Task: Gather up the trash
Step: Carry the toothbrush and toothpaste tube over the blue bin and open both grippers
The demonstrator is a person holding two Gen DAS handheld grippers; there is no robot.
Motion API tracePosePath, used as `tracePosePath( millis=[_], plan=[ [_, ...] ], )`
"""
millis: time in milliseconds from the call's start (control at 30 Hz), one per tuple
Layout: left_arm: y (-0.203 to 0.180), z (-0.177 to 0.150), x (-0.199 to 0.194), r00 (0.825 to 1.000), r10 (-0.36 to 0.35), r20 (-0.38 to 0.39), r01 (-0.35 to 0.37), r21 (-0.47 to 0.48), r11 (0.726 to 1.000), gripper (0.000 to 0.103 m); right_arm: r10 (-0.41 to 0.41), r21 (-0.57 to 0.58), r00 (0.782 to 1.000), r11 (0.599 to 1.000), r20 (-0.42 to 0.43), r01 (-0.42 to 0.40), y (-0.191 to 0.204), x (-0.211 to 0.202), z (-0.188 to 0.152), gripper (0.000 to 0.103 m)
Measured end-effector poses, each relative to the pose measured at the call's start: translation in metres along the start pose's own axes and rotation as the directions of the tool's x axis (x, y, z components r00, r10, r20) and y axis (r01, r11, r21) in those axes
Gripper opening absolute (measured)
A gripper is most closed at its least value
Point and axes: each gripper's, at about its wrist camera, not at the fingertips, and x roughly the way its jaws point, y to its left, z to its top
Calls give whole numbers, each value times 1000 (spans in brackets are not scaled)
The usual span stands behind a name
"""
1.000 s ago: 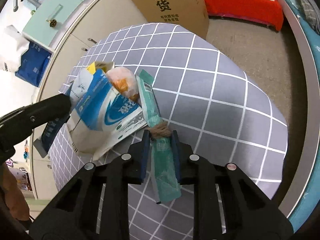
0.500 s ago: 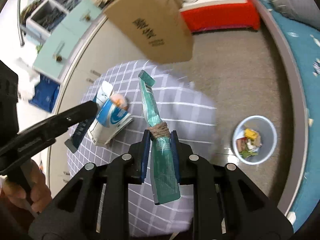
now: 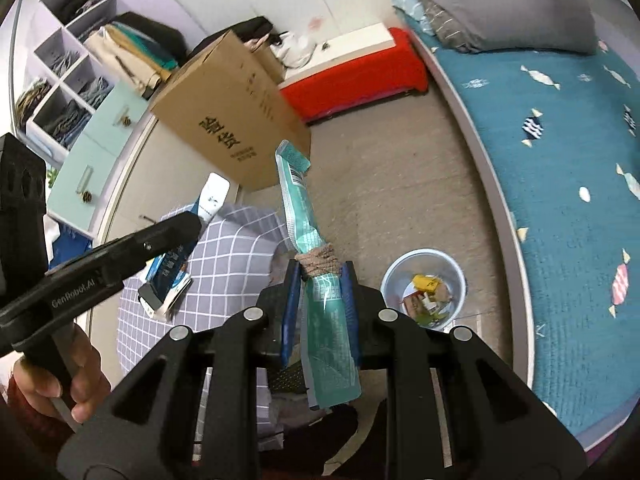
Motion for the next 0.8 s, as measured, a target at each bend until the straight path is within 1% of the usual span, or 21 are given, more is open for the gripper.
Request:
tracePosePath(
  millis=[133, 233, 267, 300, 333, 433, 533, 800],
  plan=[
    [-18, 3, 9, 1000, -1, -16, 2, 22, 1000, 11, 1, 3, 1000, 1000, 23, -1, -12, -6, 8, 21],
    [-22, 6, 15, 1000, -2, -31, 3, 19, 1000, 11, 10, 1, 999, 1000, 38, -10, -19, -6, 14, 24],
    [-22, 7, 17, 999, -1, -37, 1, 19, 1000, 11, 17, 10, 999, 1000, 44, -17, -24, -5, 16, 31],
    [-23, 8, 17, 999, 1, -41, -1, 18, 1000, 11, 20, 24, 999, 1000, 46, -21, -31, -5, 17, 43],
    [-23, 8, 19, 999, 4, -47, -3, 16, 1000, 11, 17, 35, 999, 999, 45, -18, -34, -4, 18, 47],
    [-26, 11, 21, 998, 15, -60, -14, 18, 1000, 11, 10, 58, 999, 998, 49, -13, -42, -3, 21, 47],
    [-31, 14, 23, 998, 20, -66, -17, 36, 999, 11, 0, 50, 998, 999, 62, -3, -41, -10, 19, 47],
    [-45, 19, 34, 996, 1, -88, 5, 73, 997, 11, -13, 61, 995, 998, 96, 7, -43, -30, 11, 50]
  ],
)
